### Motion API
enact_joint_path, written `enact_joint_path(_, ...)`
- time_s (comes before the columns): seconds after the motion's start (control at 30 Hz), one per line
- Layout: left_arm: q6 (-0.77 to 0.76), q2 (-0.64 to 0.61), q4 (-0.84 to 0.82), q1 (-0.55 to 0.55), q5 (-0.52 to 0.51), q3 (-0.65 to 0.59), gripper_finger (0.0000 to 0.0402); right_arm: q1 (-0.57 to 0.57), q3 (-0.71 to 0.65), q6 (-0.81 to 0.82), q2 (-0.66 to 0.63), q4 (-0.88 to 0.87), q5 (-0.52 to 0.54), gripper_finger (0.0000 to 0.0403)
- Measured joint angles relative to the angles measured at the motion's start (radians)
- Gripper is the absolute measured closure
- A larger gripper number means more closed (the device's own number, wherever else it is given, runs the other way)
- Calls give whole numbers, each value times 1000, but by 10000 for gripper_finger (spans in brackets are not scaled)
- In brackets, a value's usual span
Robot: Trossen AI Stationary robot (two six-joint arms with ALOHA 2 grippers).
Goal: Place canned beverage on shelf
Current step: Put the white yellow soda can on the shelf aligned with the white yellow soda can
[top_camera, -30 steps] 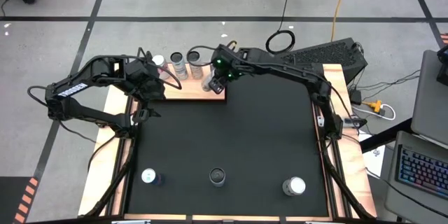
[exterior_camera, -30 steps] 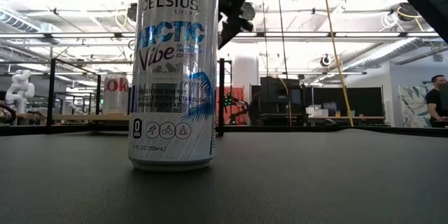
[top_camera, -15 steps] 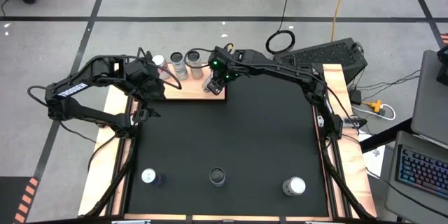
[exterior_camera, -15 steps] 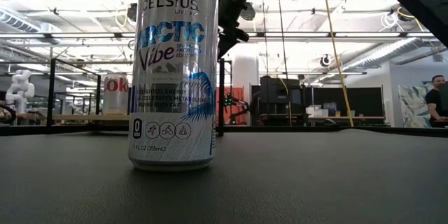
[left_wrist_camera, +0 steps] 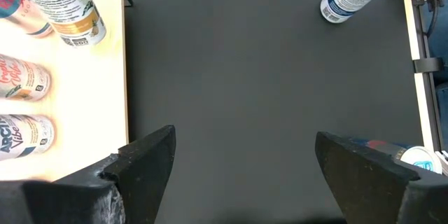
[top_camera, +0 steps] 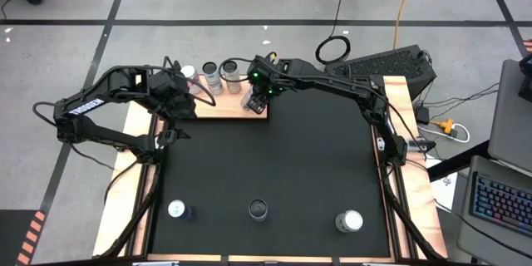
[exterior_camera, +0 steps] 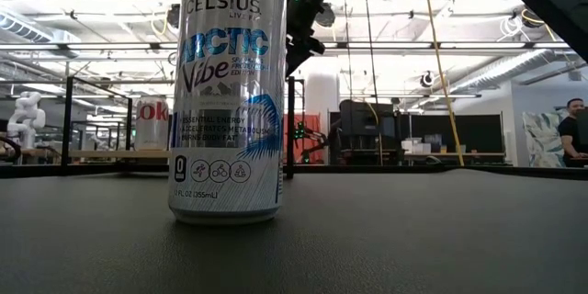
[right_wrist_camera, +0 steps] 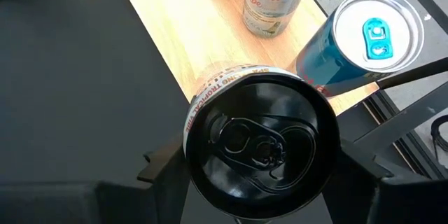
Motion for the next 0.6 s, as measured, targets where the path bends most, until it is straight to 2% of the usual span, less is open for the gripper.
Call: enact_joint_path(0.6, 0, 0, 0, 0, 0, 0, 56, -3, -1, -6, 0, 0, -1, 169)
